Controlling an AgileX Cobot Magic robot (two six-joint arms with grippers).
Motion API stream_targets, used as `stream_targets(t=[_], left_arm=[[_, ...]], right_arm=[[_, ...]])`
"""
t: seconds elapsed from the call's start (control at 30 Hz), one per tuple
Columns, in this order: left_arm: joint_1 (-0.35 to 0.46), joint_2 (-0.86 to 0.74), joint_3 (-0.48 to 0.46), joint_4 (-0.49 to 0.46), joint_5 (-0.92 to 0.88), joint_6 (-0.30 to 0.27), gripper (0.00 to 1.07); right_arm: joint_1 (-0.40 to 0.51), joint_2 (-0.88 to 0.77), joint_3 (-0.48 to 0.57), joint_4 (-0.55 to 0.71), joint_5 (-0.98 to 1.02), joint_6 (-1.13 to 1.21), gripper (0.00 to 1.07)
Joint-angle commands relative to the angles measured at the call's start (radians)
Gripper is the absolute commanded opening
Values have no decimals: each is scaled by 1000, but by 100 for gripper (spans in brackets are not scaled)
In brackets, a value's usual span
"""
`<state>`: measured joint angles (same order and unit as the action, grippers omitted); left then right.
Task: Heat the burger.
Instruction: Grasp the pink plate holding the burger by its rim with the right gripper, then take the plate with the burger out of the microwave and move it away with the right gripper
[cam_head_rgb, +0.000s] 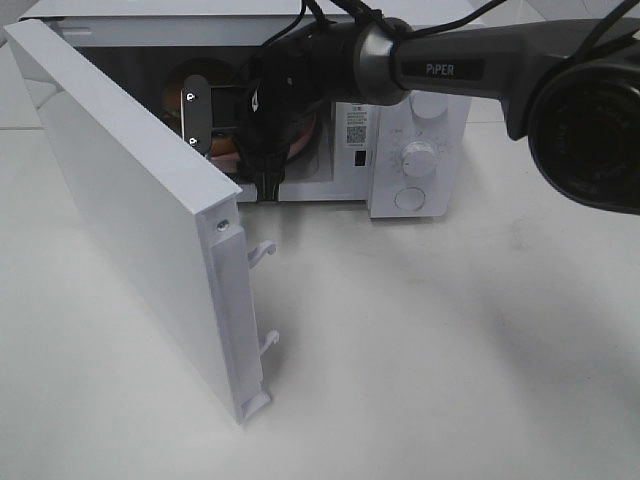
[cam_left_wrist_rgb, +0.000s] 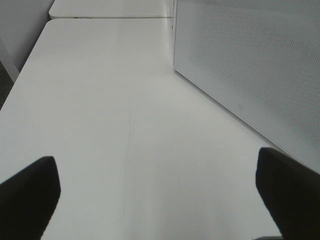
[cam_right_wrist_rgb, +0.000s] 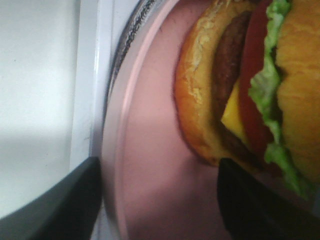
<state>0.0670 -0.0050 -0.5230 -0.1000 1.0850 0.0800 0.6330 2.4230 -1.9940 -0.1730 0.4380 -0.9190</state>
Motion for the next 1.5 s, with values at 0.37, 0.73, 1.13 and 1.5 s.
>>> stream_targets(t=[0.37,0.73,1.13,1.5], left_arm=[[0,-6,4,-2,-12,-4,100],[0,-6,4,-2,-12,-4,100],[0,-6,4,-2,-12,-4,100],[0,-6,4,-3,-12,-4,100]], right_arm=[[2,-14,-4,37,5,-56,0],[10,-40,-4,116,59,-166,0],[7,-126,86,180,68,-372,0],[-5,-227,209,321,11,-613,0]])
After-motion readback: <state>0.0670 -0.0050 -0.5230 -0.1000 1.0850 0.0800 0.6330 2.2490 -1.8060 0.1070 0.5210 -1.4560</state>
